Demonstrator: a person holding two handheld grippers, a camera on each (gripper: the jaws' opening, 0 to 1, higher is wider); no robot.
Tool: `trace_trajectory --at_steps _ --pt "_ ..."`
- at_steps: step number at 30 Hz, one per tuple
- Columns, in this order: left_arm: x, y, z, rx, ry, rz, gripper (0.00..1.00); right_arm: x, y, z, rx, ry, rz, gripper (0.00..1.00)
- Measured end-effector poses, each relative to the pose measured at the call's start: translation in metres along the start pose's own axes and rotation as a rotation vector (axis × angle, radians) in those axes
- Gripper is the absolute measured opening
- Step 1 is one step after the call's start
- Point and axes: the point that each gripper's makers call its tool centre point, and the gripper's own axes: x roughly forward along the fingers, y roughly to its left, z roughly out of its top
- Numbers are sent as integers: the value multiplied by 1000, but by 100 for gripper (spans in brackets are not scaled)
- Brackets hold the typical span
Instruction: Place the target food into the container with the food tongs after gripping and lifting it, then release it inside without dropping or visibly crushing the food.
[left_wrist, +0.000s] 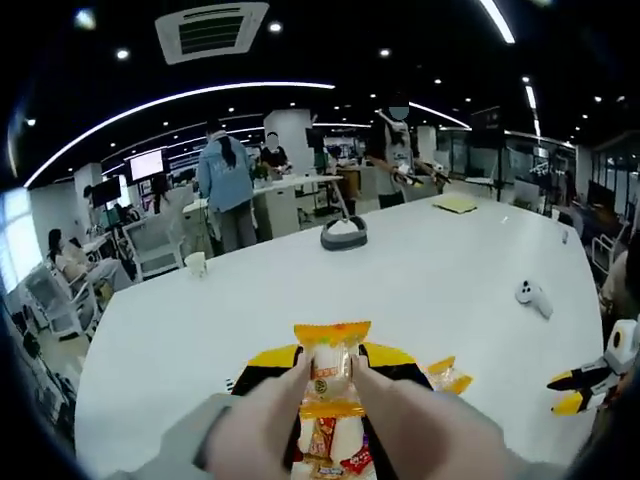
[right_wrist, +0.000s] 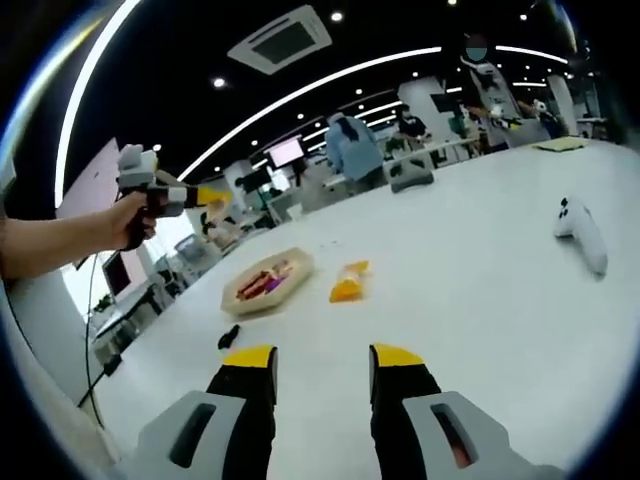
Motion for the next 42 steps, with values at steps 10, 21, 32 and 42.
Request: trace_trajectory --at_steps 10,21,32,42 --pt "17 14 21 -32 -31 30 20 -2 -2 2 -9 12 10 37" --pt "28 15 26 -24 0 26 20 -5 -3 -3 -9 25 18 36" --pt "20 41 29 -73 -42 96 27 -11 -12 -5 13 13 -29 36" --pt "6 54 23 -122 -56 107 27 -6 -2 -9 -12 35 -8 36"
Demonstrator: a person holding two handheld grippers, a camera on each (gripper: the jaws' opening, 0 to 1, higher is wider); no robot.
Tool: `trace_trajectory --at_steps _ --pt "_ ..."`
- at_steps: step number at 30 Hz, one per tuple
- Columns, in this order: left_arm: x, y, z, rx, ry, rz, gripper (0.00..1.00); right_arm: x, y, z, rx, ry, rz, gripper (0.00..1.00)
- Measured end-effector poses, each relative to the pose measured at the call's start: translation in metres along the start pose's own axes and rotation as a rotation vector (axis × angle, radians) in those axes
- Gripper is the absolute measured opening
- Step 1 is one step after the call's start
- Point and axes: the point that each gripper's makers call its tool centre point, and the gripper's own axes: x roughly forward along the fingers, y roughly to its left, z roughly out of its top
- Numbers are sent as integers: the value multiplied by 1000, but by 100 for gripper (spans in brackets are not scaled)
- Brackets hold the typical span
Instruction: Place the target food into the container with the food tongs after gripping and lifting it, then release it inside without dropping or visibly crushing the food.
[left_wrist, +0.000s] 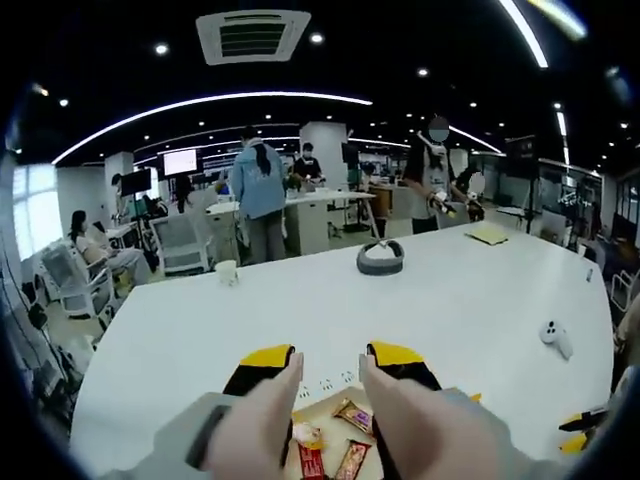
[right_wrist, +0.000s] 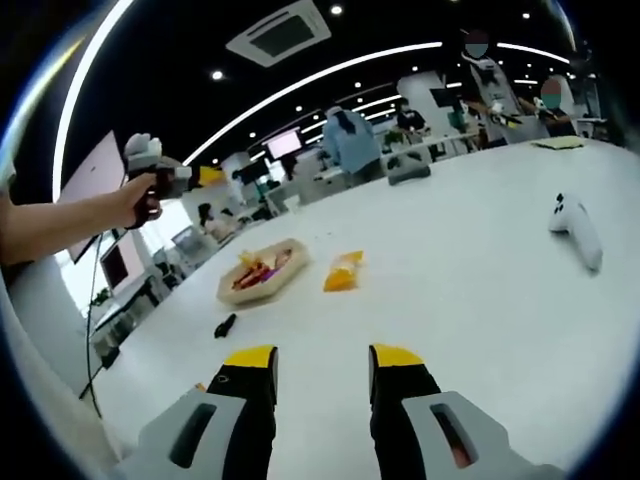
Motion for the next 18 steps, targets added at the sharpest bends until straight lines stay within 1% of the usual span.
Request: trace_trajectory --at_steps 3,5,10,13,17,18 --pt "0 4 -2 2 0 5 28 0 -1 0 -1 0 -2 36" --pt "0 5 -2 -10 -3 1 28 1 -1 1 0 -2 -6 36" --pt "0 -2 -2 -27 -11 -16 28 1 -3 -2 1 2 -11 36" --pt "0 -7 -3 -22 -20 -24 28 2 -3 -1 4 4 -14 36" --pt "0 -10 -4 -35 -20 -32 28 5 -4 -1 5 5 -12 37" --pt "1 -11 -5 -24 -14 -40 27 5 -3 0 6 -1 -8 37"
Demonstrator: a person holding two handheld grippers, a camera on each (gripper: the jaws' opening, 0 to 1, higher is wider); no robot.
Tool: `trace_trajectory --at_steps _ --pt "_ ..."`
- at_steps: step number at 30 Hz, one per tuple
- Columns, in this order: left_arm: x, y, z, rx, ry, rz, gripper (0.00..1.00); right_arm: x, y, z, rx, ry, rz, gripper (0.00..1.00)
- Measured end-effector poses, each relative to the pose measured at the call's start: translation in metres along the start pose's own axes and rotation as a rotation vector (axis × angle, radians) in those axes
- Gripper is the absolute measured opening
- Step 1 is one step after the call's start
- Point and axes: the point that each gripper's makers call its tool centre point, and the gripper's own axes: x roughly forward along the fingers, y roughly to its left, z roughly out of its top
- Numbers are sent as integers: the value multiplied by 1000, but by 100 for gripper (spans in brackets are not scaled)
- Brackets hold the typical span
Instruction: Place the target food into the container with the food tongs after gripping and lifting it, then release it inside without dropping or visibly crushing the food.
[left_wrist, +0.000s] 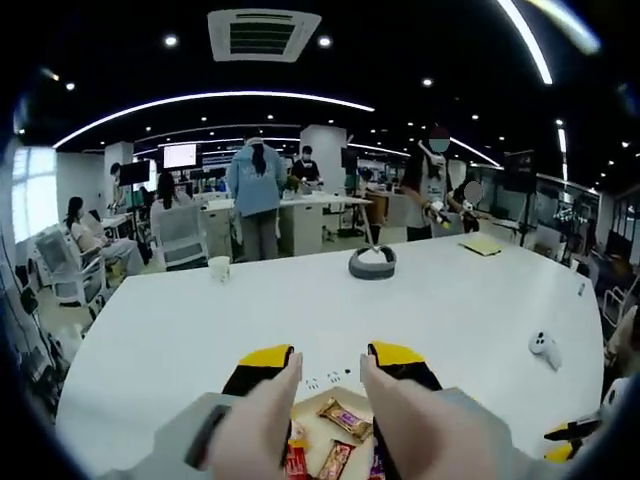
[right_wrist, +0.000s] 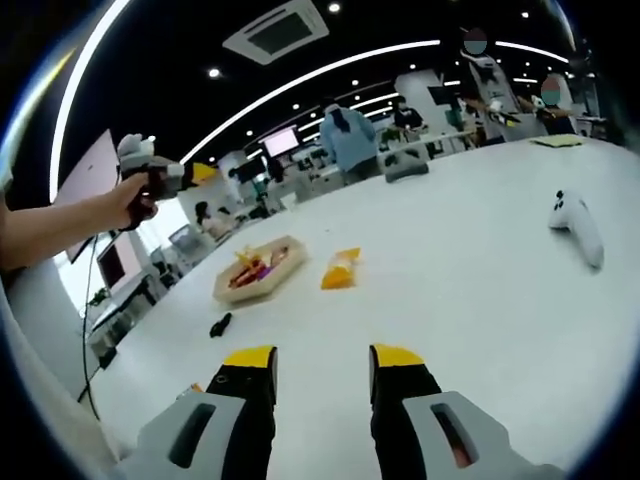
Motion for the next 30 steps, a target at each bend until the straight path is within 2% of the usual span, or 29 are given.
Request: trace_trajectory --at_steps 3,12,16,22,24,26,30 --pt "0 -1 2 43 -12 11 27 0 0 1 -1 -5 4 37" --pt "3 -8 4 34 -9 -10 28 -6 -9 5 11 -27 -15 40" --pt "4 -17 5 19 -15 -38 28 -5 -8 7 14 -36 -14 42" --pt "-2 -29 8 28 -22 -62 28 -1 -7 6 -58 -33 -25 44" --pt "-6 -33 14 22 -32 -75 28 -1 -7 8 -71 -43 -28 48" --pt "-9 -39 17 52 -42 -86 29 -2 -11 9 -88 -44 -48 51" --pt "-13 -49 20 52 -46 -115 29 -3 -15 19 -84 -105 -56 69"
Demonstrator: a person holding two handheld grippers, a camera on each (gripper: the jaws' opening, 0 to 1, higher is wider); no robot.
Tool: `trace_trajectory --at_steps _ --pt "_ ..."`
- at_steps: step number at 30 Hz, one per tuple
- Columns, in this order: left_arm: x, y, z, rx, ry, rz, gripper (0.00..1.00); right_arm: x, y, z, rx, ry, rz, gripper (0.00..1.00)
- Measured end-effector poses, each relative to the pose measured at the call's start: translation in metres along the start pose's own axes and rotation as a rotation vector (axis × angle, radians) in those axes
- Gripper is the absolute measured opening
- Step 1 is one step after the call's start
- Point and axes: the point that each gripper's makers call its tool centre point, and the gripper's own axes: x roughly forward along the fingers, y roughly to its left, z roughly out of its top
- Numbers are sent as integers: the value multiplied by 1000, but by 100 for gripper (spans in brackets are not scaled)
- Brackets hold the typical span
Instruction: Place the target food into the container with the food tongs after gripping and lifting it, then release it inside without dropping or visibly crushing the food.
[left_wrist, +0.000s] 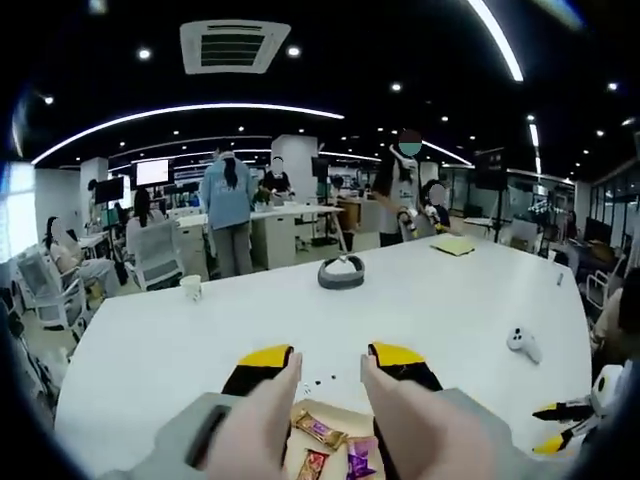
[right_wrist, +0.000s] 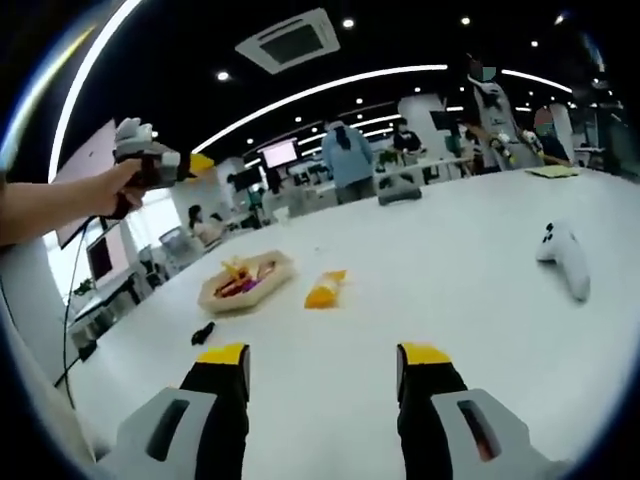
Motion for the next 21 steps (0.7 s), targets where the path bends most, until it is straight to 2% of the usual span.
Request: trace_trajectory --at_steps 2,10,17,21 --pt "0 -3 1 -2 -5 -6 29 0 0 1 -12 -6 -2 73" --pt "0 -15 -6 -17 6 -23 29 1 6 -3 -61 1 24 74" --pt "1 -24 -19 -44 28 -38 29 6 12 -10 -96 19 55 77" --pt "1 -33 -28 -33 52 -60 29 6 15 -14 -105 33 70 79"
